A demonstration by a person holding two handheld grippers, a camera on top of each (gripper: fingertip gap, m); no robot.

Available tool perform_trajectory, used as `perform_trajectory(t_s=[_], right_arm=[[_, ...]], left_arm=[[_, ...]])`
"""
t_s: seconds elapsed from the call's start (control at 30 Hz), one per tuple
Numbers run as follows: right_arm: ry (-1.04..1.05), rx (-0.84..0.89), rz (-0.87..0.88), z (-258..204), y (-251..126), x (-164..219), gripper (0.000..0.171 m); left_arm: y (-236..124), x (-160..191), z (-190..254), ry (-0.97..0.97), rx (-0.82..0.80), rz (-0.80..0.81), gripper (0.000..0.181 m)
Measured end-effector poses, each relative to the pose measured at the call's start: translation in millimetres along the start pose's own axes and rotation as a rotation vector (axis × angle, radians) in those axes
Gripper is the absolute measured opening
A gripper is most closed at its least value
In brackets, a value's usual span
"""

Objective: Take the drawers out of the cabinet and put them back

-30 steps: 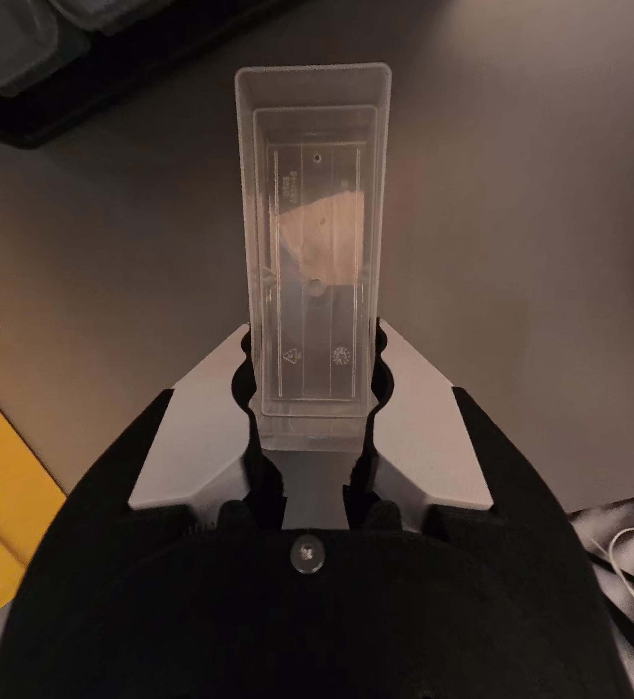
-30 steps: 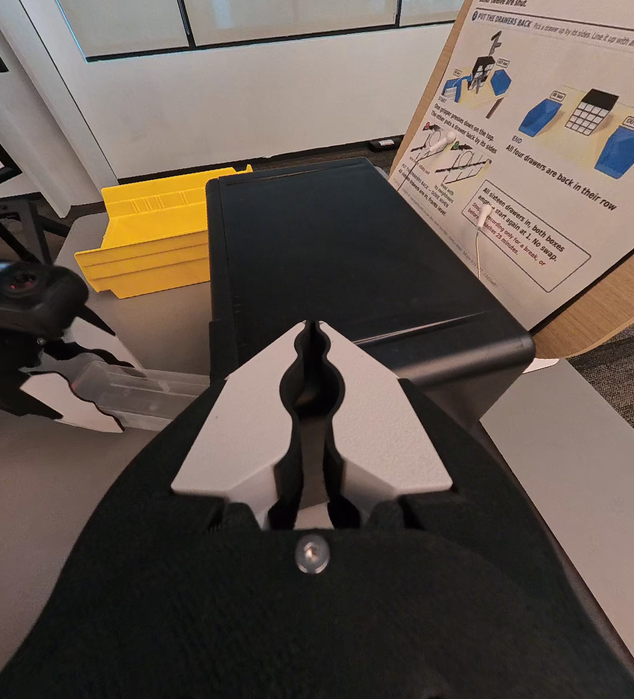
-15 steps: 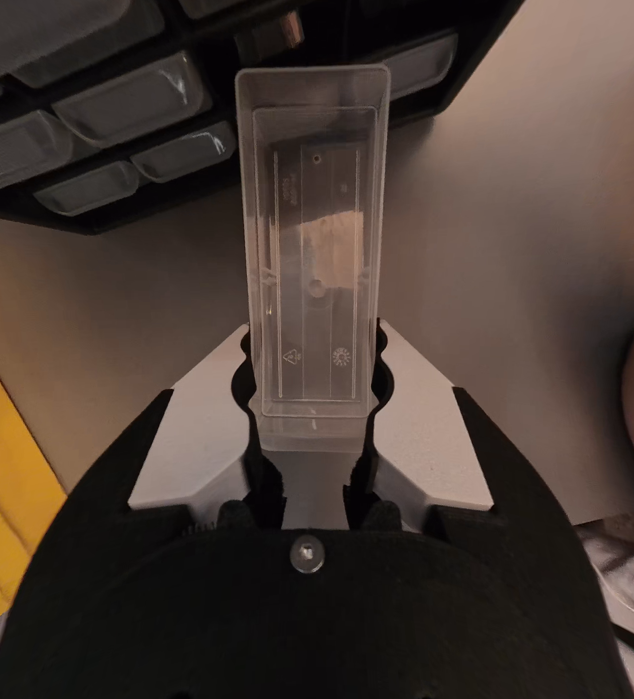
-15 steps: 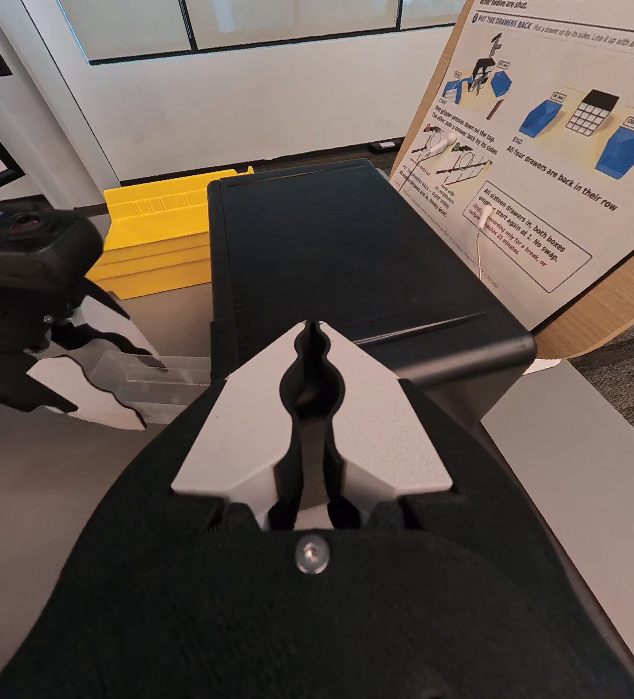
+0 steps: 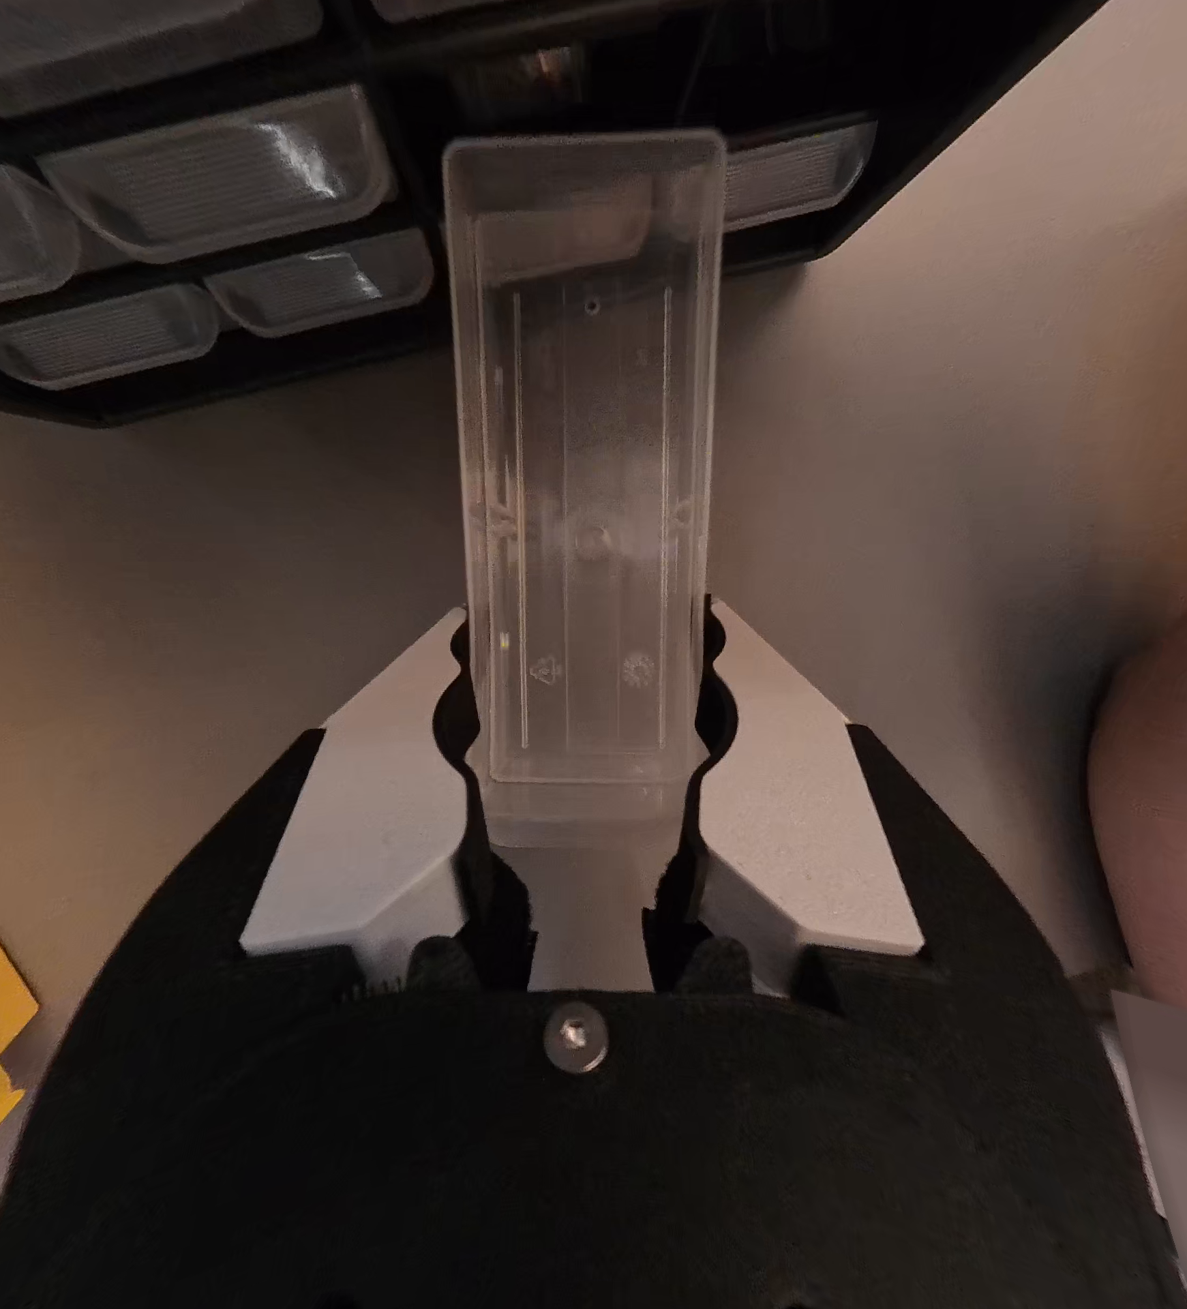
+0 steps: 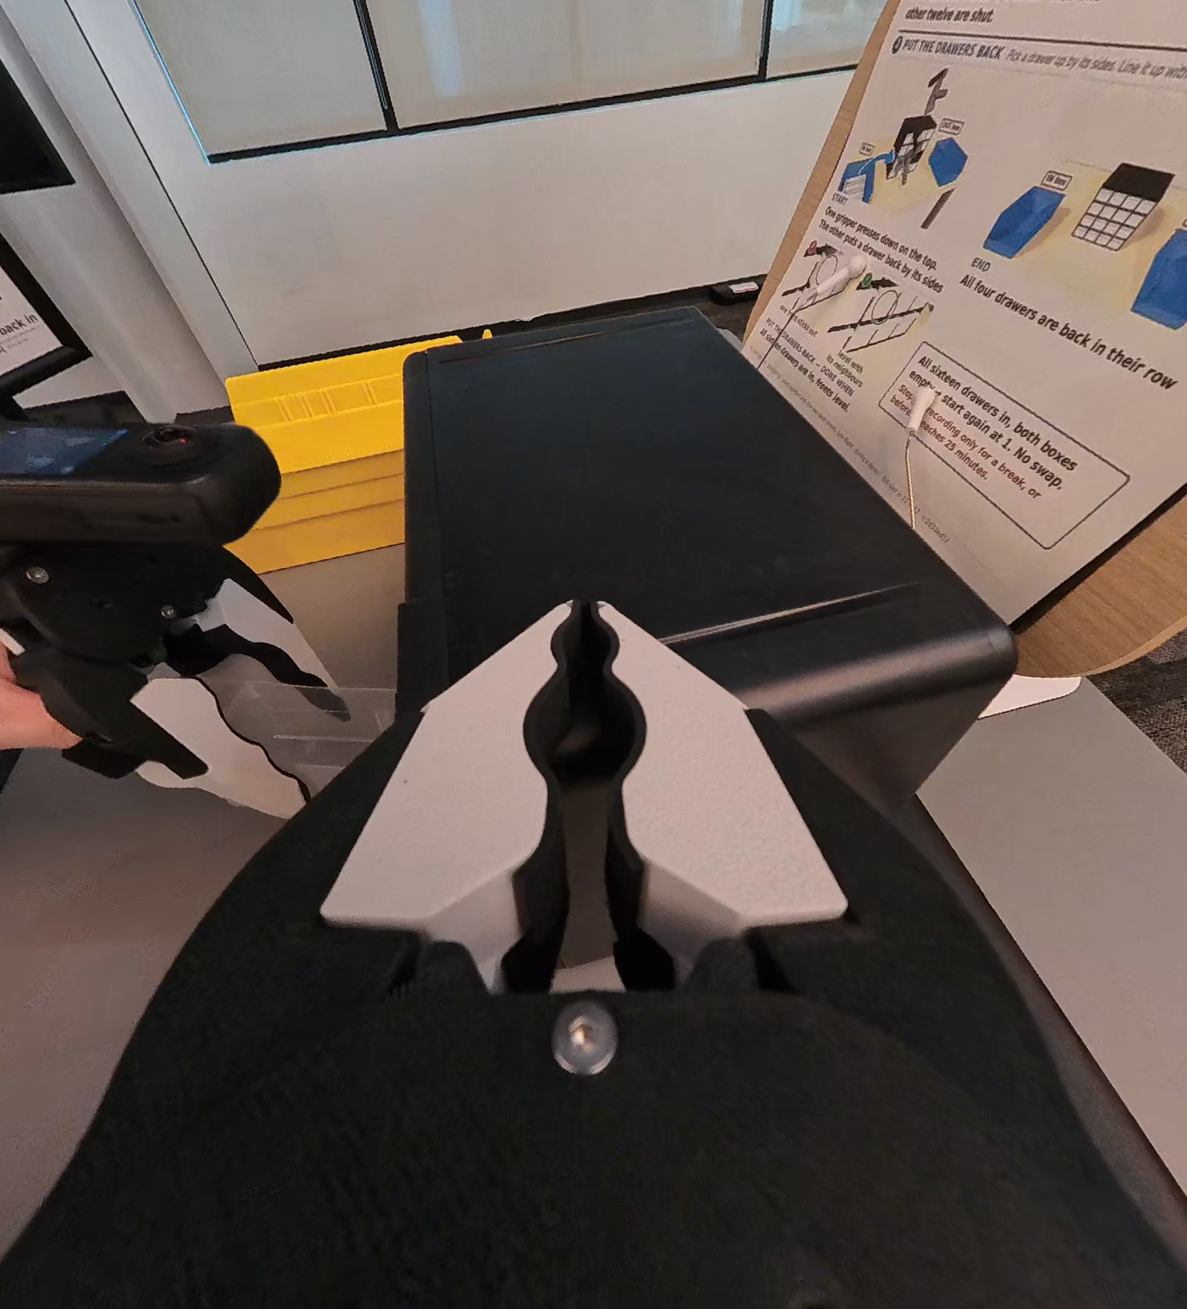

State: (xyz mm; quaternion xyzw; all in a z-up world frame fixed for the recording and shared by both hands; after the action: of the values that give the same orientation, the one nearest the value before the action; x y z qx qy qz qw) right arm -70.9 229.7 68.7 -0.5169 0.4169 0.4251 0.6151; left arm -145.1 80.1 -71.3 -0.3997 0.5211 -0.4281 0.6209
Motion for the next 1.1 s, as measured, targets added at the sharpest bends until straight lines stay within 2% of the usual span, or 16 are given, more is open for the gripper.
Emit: perform_trajectory(t_s=[0.5,0.93,1.1], right_arm=[[0.01,-0.009,0.011,0.3,0.0,0.2,0.001],[0.022,-0.021,0.022,0.5,0.0,0.4,0.001],[0.028,-0.024,0.028,0.6,-0.1,0.6,0.001]], left_arm=[[-2.4,-8.8,-2.3,-0.051,0.012,0.037,0.06],[-1.0,-7.0,-0.3,-0.026,-0.105,0.016,0.06],[-1.6,-9.5,3.5,-0.034,-0.094,0.013,0.06]])
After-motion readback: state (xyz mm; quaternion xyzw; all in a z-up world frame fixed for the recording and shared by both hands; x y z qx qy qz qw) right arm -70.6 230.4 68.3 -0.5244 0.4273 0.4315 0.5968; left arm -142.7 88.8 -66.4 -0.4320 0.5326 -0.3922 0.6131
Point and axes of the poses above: each gripper's, where its closed fingertips meet, y out along the fingers, x out of its underside, z = x × y across the jaws, the point moved 2 cm from there along -y, back along the fingers, and after that the axes turned 12 degrees about -y, right-handed, at the moved point
